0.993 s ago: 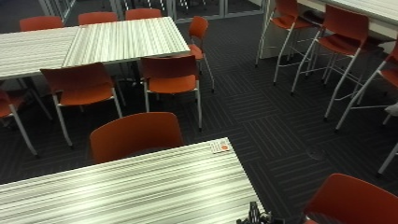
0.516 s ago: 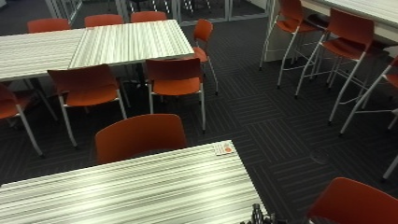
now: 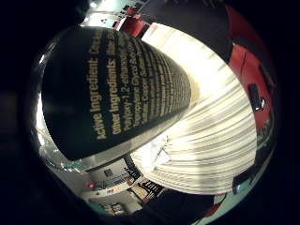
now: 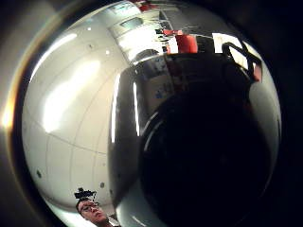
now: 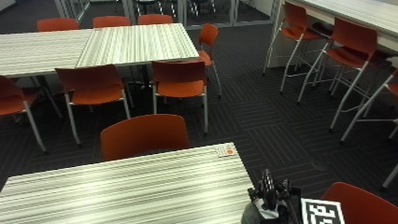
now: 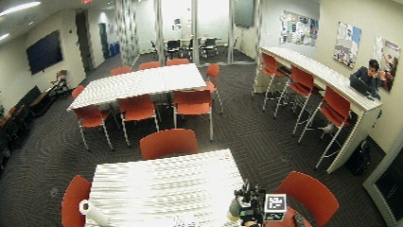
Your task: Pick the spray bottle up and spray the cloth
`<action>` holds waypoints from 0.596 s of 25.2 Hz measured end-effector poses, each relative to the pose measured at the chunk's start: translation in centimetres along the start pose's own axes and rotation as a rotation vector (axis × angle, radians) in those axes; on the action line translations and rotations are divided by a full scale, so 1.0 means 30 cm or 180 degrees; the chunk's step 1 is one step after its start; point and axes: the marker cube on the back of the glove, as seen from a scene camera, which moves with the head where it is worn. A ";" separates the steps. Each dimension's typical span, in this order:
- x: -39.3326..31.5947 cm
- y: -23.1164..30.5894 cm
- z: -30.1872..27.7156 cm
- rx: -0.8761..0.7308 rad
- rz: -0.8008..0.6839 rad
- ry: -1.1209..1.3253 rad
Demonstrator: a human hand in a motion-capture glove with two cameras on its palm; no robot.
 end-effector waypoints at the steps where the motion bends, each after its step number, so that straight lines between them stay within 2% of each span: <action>1: -0.039 -0.006 -0.007 0.0020 -0.0062 0.0001; 6: -0.149 -0.028 -0.038 0.0049 -0.0246 0.0021; 15: -0.117 -0.003 -0.042 0.0024 -0.0159 0.0070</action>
